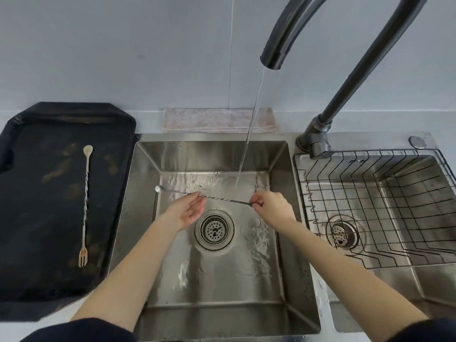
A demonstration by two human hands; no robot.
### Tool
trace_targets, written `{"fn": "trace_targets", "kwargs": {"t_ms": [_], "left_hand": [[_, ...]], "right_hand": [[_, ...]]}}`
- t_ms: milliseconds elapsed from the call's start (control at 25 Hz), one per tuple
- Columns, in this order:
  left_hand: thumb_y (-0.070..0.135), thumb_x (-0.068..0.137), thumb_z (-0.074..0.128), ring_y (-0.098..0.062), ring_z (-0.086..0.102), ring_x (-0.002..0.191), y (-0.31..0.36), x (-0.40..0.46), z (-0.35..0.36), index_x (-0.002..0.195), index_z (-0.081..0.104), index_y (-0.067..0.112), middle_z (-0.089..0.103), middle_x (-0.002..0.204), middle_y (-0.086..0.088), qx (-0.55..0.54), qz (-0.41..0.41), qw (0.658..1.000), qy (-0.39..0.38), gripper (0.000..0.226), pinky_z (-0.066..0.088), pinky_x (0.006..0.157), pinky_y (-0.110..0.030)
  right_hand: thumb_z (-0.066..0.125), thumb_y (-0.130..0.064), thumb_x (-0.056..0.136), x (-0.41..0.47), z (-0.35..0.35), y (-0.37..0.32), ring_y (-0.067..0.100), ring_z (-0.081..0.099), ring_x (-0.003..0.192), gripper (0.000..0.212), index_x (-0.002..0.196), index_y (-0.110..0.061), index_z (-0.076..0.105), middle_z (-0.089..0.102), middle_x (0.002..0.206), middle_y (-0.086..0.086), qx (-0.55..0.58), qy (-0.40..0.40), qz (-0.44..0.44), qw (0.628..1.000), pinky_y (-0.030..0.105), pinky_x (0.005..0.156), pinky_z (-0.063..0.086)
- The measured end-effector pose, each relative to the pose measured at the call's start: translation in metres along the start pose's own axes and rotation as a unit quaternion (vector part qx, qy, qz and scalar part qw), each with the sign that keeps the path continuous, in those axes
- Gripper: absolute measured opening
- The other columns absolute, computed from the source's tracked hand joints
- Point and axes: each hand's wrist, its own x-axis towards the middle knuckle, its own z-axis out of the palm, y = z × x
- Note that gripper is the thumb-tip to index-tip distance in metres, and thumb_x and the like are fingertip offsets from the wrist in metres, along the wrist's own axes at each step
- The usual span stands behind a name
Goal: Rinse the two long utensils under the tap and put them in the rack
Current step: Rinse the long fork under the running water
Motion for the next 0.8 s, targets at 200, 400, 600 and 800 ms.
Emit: {"fn": "trace_targets", "kwargs": {"t_ms": [200, 400, 600, 800], "left_hand": [[0.014, 0.092, 0.051, -0.009, 0.066, 0.05, -0.022, 0.033, -0.015, 0.096, 0.057, 0.008, 0.065, 0.08, -0.003, 0.067, -0.051, 0.995, 0.058, 0.01, 0.049, 0.036, -0.013], [0.02, 0.092, 0.051, -0.012, 0.06, 0.069, -0.039, 0.053, -0.022, 0.111, 0.058, 0.005, 0.066, 0.087, -0.002, 0.116, -0.098, 0.985, 0.075, 0.025, 0.045, 0.053, -0.02], [0.019, 0.093, 0.05, -0.006, 0.065, 0.048, -0.048, 0.058, -0.023, 0.08, 0.057, 0.012, 0.065, 0.114, -0.005, 0.145, -0.116, 0.979, 0.089, 0.016, 0.047, 0.042, -0.015], [0.021, 0.093, 0.05, -0.01, 0.063, 0.059, -0.049, 0.055, -0.023, 0.086, 0.057, 0.01, 0.066, 0.118, -0.009, 0.14, -0.116, 0.979, 0.087, 0.015, 0.053, 0.043, -0.017]], "right_hand": [[0.049, -0.013, 0.091, 0.016, 0.038, 0.014, 0.027, 0.061, 0.106, 0.022, 0.106, -0.015, 0.066, 0.068, 0.114, 0.007, -0.003, -0.061, 0.04, 0.997, 0.035, 0.088, 0.05], [0.05, -0.015, 0.09, 0.024, 0.067, 0.028, 0.027, 0.06, 0.108, 0.022, 0.104, -0.016, 0.066, 0.066, 0.117, 0.006, -0.024, -0.084, 0.076, 0.993, 0.034, 0.084, 0.05], [0.048, -0.012, 0.089, 0.027, 0.078, 0.035, 0.028, 0.06, 0.107, 0.023, 0.101, -0.017, 0.067, 0.067, 0.114, 0.007, -0.057, -0.097, 0.082, 0.99, 0.031, 0.077, 0.048], [0.047, -0.011, 0.091, 0.024, 0.077, 0.036, 0.027, 0.059, 0.109, 0.025, 0.106, -0.018, 0.066, 0.064, 0.118, 0.007, -0.065, -0.087, 0.08, 0.991, 0.034, 0.084, 0.05]]}}
